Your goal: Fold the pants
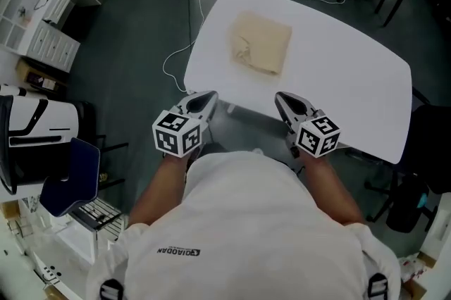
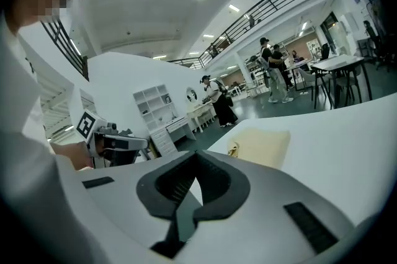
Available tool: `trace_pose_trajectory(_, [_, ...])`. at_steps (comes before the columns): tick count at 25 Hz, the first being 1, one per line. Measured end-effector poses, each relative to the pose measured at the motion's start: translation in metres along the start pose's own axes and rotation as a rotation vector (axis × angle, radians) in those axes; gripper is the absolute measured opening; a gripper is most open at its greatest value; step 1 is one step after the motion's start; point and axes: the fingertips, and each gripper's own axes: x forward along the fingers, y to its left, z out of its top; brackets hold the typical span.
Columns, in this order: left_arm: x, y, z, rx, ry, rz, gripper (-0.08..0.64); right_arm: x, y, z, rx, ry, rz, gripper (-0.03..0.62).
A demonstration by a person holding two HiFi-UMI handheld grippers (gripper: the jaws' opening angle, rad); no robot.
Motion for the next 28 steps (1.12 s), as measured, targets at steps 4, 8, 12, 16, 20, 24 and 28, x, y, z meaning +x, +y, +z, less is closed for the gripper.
trace_pose_trajectory(4, [0.007, 0.018, 0.022, 0.081, 0.011, -0.085, 0.026, 0.016, -0.003, 0.002, -0.009, -0.026, -0.095, 0.018])
trace_pose_trajectory(8, [0.003, 0.061, 0.039, 0.148, 0.038, -0.159, 0.026, 0.049, 0.006, 0.005, 0.022, -0.066, -0.193, 0.018])
trace_pose_trajectory(12, [0.000, 0.115, 0.047, 0.170, 0.059, -0.203, 0.026, 0.083, 0.023, -0.001, 0.042, -0.087, -0.270, 0.018])
trace_pose_trajectory(16, [-0.010, 0.138, 0.049, 0.204, 0.093, -0.306, 0.027, 0.094, 0.051, -0.013, 0.094, -0.125, -0.383, 0.018])
trace_pose_trajectory(20, [-0.025, 0.150, 0.047, 0.238, 0.116, -0.392, 0.026, 0.111, 0.084, -0.019, 0.119, -0.148, -0.446, 0.018])
trace_pose_trajectory(24, [-0.044, 0.157, 0.040, 0.247, 0.127, -0.459, 0.026, 0.125, 0.122, -0.030, 0.122, -0.152, -0.485, 0.018])
trace_pose_trajectory(28, [-0.051, 0.159, 0.035, 0.265, 0.142, -0.504, 0.026, 0.128, 0.139, -0.036, 0.126, -0.149, -0.520, 0.018])
